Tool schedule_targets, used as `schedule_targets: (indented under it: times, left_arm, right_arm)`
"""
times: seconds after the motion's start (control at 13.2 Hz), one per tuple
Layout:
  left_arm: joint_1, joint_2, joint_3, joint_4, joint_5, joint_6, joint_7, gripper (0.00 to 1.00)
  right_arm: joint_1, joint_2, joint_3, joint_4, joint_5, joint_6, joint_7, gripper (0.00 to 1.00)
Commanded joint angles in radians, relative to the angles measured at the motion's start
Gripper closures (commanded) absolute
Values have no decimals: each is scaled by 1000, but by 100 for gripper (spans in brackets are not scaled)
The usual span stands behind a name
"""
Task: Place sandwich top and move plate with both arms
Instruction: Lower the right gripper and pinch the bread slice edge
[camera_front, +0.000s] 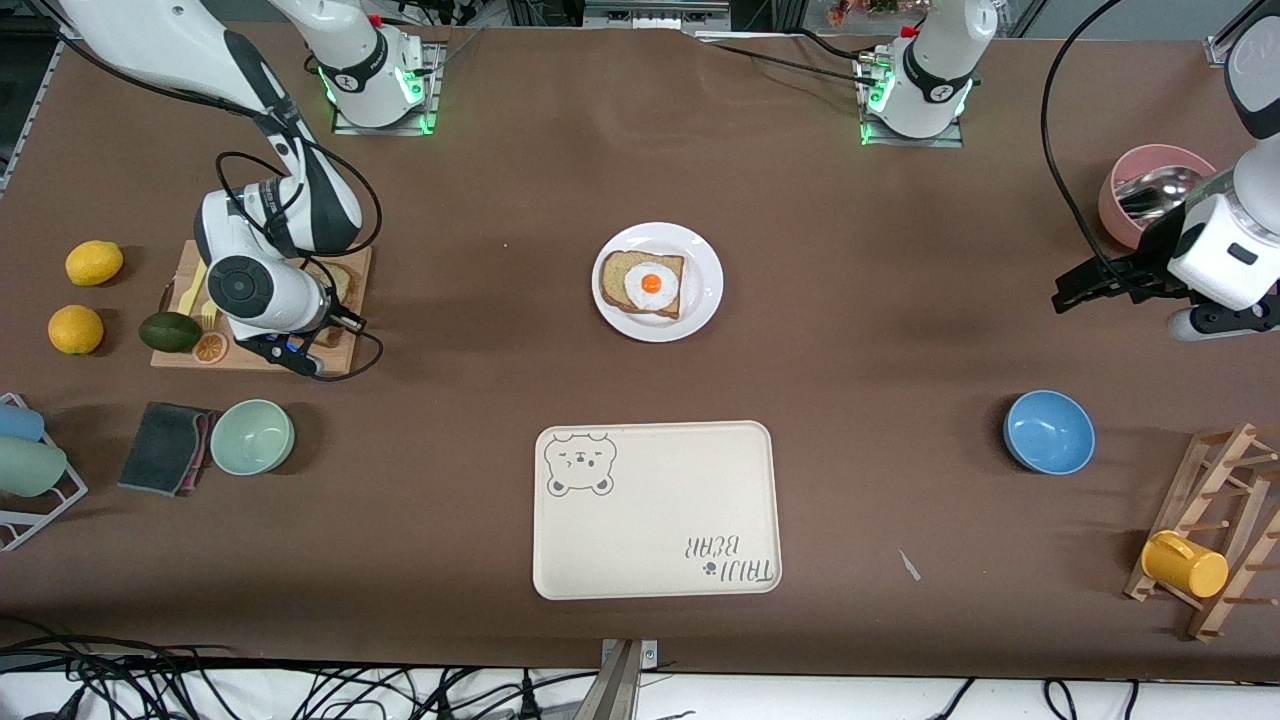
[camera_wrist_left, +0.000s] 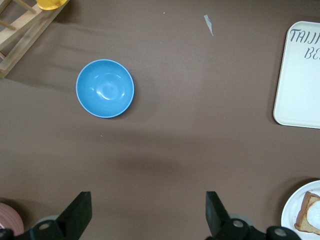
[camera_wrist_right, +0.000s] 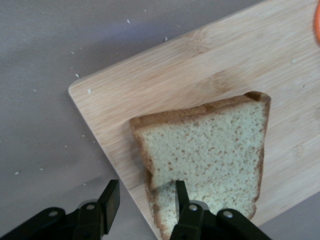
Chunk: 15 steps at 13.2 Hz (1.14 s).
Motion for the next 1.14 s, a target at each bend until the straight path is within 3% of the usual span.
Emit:
schedule_targets:
  times: [0.0, 0.15, 0.45, 0.76, 0.83, 0.91, 1.06]
  left_arm:
    - [1, -14, -11, -10, 33, 4, -28, 0]
    - [1, -12, -11, -10, 33, 6, -28, 0]
    - [0, -9, -11, -9, 33, 9, -29, 0]
    - [4, -11, -10, 0, 31, 9, -29, 0]
    - [3, -8, -10, 4, 33, 9, -31, 0]
    - [3, -8, -10, 5, 31, 9, -39, 0]
    - [3, -8, -10, 10, 31, 10, -45, 0]
  right_arm:
    - [-8, 24, 3, 17, -22, -4, 18, 46]
    - [-8, 25, 3, 17, -23, -6, 18, 48]
    - [-8, 25, 3, 15, -23, -7, 20, 65]
    - [-8, 24, 3, 14, -22, -9, 20, 73]
    - [-8, 19, 4, 15, -22, -21, 38, 79]
    - [-4, 15, 6, 17, -23, -38, 55, 96]
    - [-4, 13, 7, 17, -23, -40, 55, 100]
